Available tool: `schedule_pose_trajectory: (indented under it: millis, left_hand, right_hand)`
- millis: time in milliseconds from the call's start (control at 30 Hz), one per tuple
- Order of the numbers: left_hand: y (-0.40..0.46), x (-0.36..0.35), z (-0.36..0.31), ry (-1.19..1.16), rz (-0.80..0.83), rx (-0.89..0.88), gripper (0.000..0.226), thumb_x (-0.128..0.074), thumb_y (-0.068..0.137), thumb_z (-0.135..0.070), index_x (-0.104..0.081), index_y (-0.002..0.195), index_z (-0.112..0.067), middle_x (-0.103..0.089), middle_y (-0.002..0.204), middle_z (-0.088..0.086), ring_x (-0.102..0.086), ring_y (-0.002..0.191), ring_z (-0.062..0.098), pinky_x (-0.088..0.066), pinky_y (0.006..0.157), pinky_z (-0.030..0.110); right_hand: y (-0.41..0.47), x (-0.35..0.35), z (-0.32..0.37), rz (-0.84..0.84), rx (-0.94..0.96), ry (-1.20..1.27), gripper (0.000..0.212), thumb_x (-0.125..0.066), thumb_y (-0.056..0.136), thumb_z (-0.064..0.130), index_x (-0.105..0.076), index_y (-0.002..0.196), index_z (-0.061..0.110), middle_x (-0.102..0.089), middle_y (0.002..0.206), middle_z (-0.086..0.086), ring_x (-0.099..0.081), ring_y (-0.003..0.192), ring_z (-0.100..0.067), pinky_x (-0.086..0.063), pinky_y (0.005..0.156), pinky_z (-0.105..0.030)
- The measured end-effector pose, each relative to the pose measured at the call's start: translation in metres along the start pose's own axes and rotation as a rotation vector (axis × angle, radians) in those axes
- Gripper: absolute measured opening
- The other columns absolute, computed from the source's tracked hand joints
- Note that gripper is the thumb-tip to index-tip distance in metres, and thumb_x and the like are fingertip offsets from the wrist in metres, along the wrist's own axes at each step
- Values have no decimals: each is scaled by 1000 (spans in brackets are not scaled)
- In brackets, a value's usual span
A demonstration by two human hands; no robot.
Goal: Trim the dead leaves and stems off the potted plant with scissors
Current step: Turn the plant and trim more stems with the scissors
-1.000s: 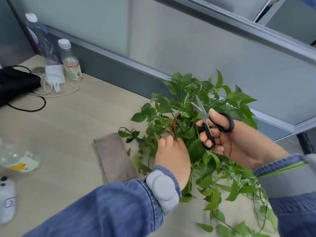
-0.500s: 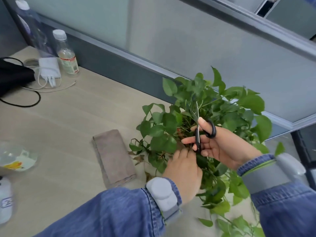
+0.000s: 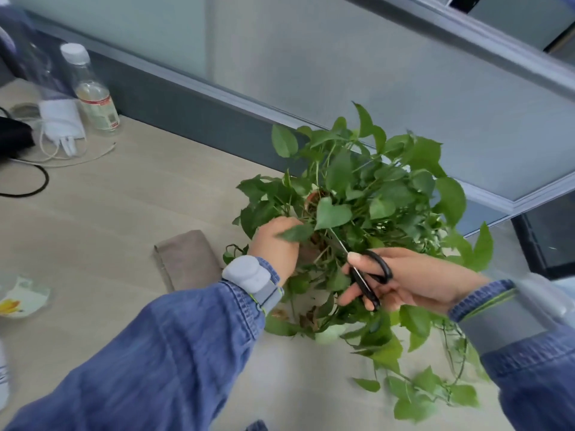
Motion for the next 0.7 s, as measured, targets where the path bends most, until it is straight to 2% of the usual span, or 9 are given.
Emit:
schedule_pose_trajectory:
  millis: [100,200,300,400,567,700]
  left_hand:
    - [4,-2,0,44,15,-65,24,-49,96,-20,-69,111,-20,-66,114,1,-56,106,25,-47,87,33]
    - [2,-4,0,166,70,-115,21,-54,94,-30,-66,109,-22,-64,111,0,-50,107,27,-48,86,41]
    - [-1,-6,2,229,39,-130,24,-60,88,-38,-60,105,-21,-62,106,1,-54,101,27,-48,83,41]
    - [-1,-10,2,271,-1,-139,21,-61,88,-37,-57,103,-24,-63,106,-2,-55,99,26,-44,84,40]
    - [4,-9,2,253,-34,-109,11,-56,89,-34,-65,95,-29,-67,100,-4,-58,91,27,-35,83,37]
    - [6,-8,10,188,-33,-35,13,-56,89,-33,-68,85,-31,-71,90,-8,-61,87,23,-30,82,35]
  right_hand:
    - [1,5,-1,17,-47,-40,69,-65,83,57,-53,126,5,-75,106,-19,-61,66,-19,-43,50,-21]
    - [3,7,1,42,-73,-49,72,-71,81,58,-55,123,2,-74,103,-24,-58,62,-19,-40,46,-20]
    - [4,10,3,75,-97,-3,66,-74,79,56,-59,117,4,-73,99,-27,-58,60,-20,-40,43,-19]
    - [7,11,2,86,-116,48,62,-71,79,52,-60,115,3,-72,91,-24,-59,59,-21,-40,41,-19]
    - [12,4,2,91,-152,176,51,-68,83,47,-60,110,5,-67,78,-15,-57,56,-17,-37,38,-18]
    - [12,3,1,92,-182,229,49,-68,83,47,-60,109,6,-64,76,-12,-55,55,-16,-36,37,-17]
Point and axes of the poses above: each hand's wrist, its own y-axis towards the middle knuckle, its own x-axis out of the back of the hand, z = x × y, the point moved 2 cm from there along y, towards the middle knuckle
